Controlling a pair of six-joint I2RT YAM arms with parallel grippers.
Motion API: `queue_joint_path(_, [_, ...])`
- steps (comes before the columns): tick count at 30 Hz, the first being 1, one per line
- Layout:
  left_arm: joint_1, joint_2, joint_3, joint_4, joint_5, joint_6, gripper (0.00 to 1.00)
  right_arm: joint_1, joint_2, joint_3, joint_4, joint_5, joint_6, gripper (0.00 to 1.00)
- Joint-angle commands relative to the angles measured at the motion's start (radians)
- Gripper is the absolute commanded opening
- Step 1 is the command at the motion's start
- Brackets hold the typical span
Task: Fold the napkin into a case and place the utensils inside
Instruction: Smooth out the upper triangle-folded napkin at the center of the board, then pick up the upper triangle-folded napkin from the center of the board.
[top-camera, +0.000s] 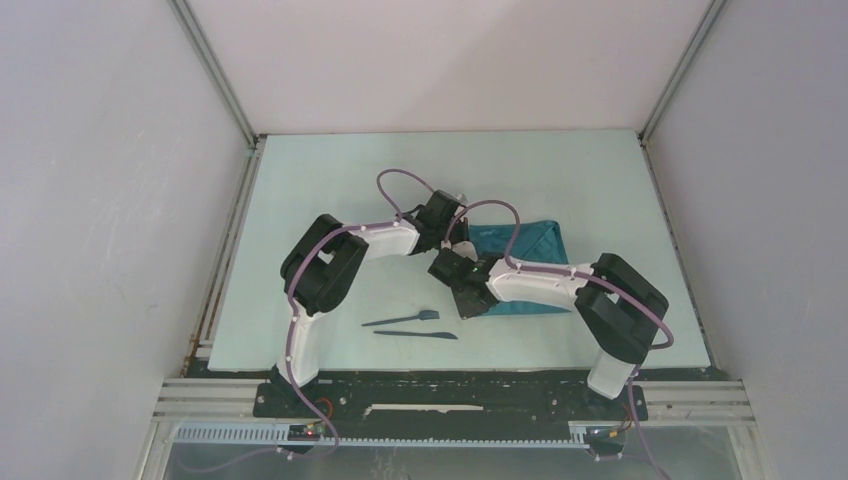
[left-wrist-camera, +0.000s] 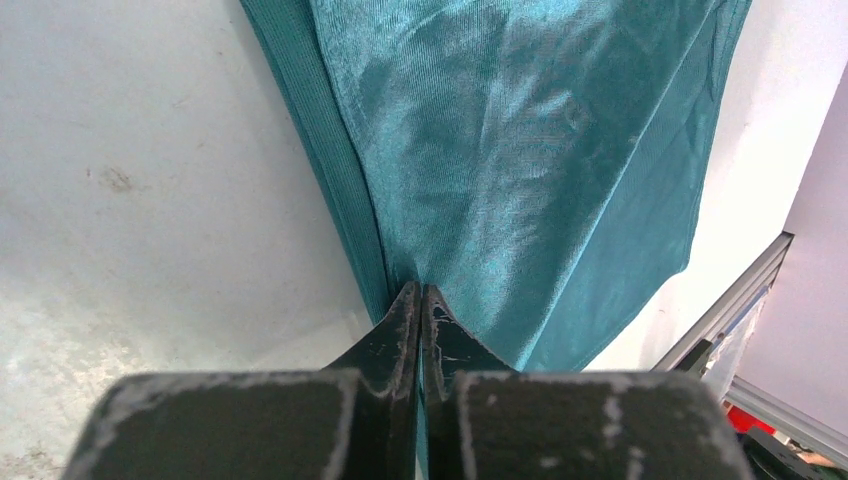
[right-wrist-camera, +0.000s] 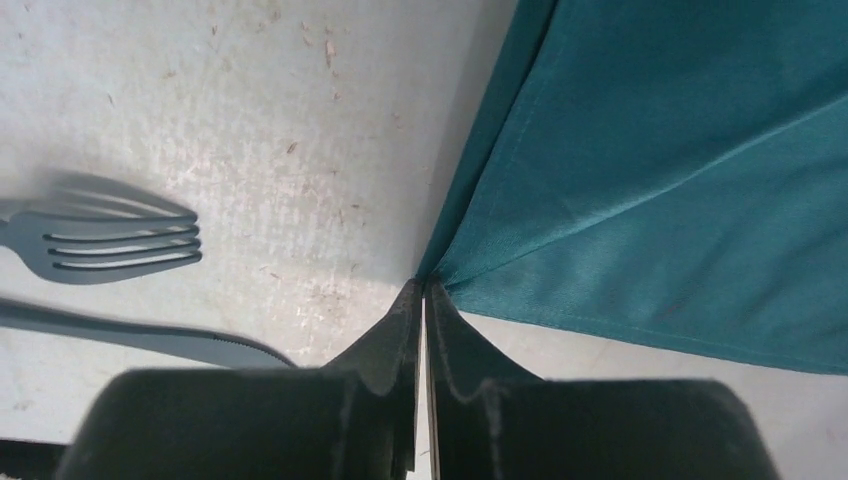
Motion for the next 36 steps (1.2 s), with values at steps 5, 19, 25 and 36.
queue_joint_path(5, [0.005, 0.001, -0.027, 0.014, -0.012, 0.008, 0.02, -0.071, -0.051, -0.079, 0.079, -0.121, -0.006, 0.09])
queue_joint_path(19, [0.005, -0.007, -0.026, 0.025, 0.002, -0.002, 0.01, -0.078, -0.261, -0.059, 0.035, -0.169, -0.042, 0.34])
queue_joint_path(25, [0.004, -0.013, -0.023, 0.03, 0.016, -0.009, 0.05, -0.147, -0.213, -0.029, 0.055, -0.203, -0.087, 0.42])
queue_joint_path(36, [0.02, -0.116, -0.031, 0.021, 0.083, 0.0, 0.34, -0.065, -0.124, 0.016, 0.002, -0.02, -0.186, 0.52])
